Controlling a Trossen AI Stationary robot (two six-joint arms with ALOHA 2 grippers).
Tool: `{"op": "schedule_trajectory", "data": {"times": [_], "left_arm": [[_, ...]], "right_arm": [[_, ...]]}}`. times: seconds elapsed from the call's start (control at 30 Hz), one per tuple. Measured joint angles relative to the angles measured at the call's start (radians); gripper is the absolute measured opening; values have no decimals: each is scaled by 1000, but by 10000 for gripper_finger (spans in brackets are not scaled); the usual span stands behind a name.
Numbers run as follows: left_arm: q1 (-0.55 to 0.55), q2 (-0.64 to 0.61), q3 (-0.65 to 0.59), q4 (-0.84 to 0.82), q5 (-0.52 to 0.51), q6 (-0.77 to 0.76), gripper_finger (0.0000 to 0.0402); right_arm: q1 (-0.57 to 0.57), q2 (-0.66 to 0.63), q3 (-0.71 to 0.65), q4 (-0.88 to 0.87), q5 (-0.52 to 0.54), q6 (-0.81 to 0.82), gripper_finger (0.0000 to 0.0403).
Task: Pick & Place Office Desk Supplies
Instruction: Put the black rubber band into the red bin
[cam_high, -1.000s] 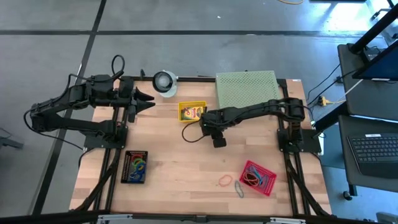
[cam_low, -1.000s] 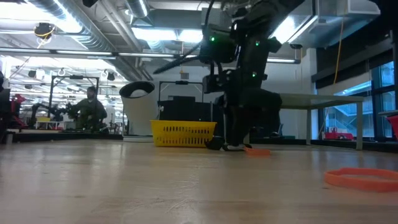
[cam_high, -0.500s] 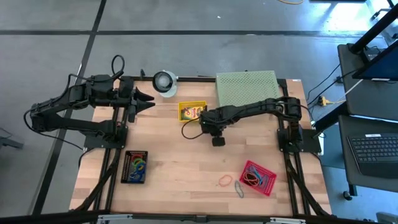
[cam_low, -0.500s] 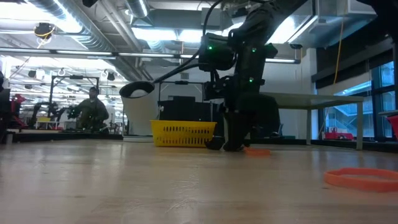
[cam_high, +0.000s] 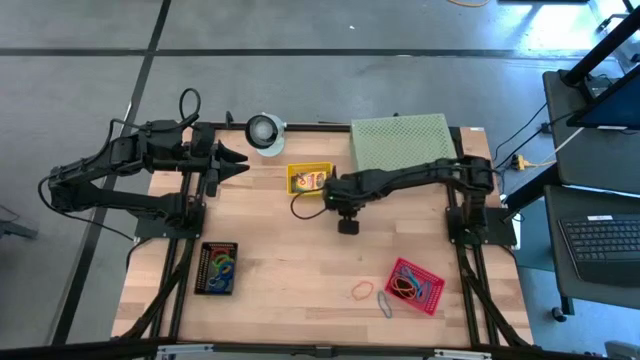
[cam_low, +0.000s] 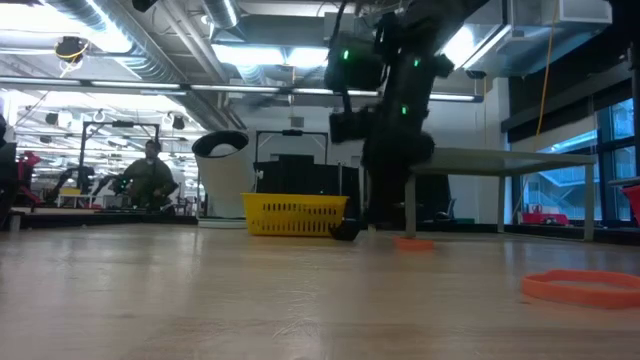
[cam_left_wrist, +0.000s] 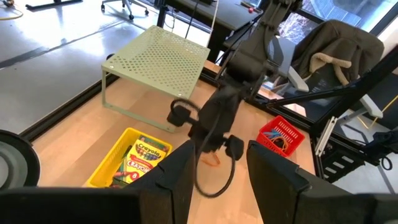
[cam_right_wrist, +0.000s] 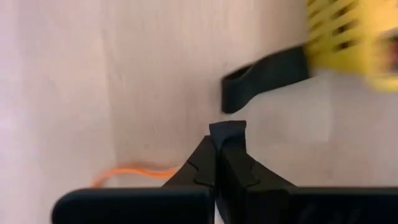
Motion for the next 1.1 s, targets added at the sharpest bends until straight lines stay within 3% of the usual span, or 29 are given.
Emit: {"op": "schedule_trajectory", "data": {"times": [0.37,0.53,0.63,0.97,1.1], "left_arm": [[0,0,0,0,-1,19,141],[0,0,0,0,-2,19,141],[0,0,0,0,-3,19,141],[0,0,0,-11,-4,32,141],[0,0,0,-16,-3,35,141]], "right_arm": [[30,-75,3,40,-73,124,1],[60,-81,4,241,-251,210,1],[74,-81,4,341,-291,292,1],[147,-195,4,169,-275,438,0],[190,-295,5,77,-168,527,0]]}}
